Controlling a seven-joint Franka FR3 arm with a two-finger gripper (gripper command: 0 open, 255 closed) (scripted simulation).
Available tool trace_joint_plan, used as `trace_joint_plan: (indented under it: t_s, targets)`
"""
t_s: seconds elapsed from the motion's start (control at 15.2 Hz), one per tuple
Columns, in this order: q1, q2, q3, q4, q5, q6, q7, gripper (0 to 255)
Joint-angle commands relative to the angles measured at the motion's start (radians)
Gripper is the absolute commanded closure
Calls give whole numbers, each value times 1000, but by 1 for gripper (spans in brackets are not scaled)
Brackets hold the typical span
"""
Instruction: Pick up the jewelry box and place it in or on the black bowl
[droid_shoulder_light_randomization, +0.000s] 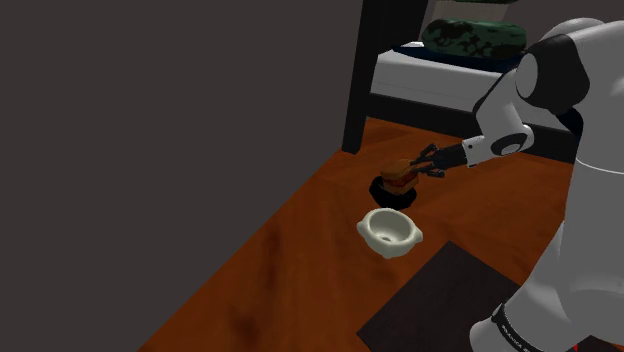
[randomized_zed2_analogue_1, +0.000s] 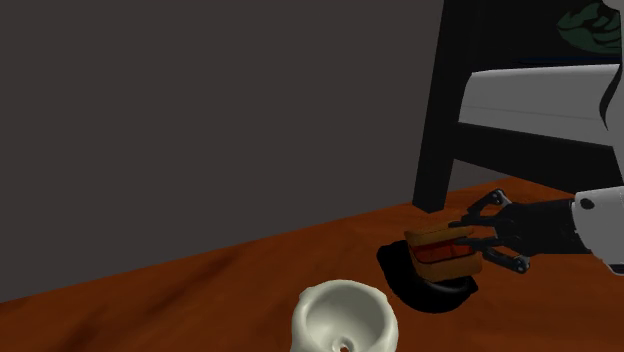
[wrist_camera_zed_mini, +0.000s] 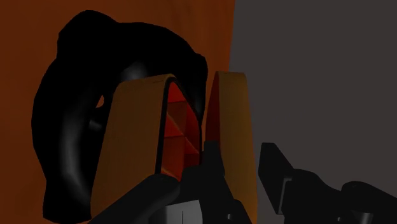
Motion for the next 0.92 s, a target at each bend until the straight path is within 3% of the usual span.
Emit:
trace_joint_plan:
  t_s: [0.0, 0.33, 0.4, 0.73, 0.86]
  targets:
    - [-6, 9, 5, 1, 5, -4, -4, 255]
    - [-5, 9, 4, 1, 5, -5, -4, 255]
    - [-5, 10, 5, 2, 6, -5, -4, 0]
    - [-5, 9, 4, 1, 5, -5, -4, 0]
    - [-14, -25, -39, 5, -55, -24, 7, 0]
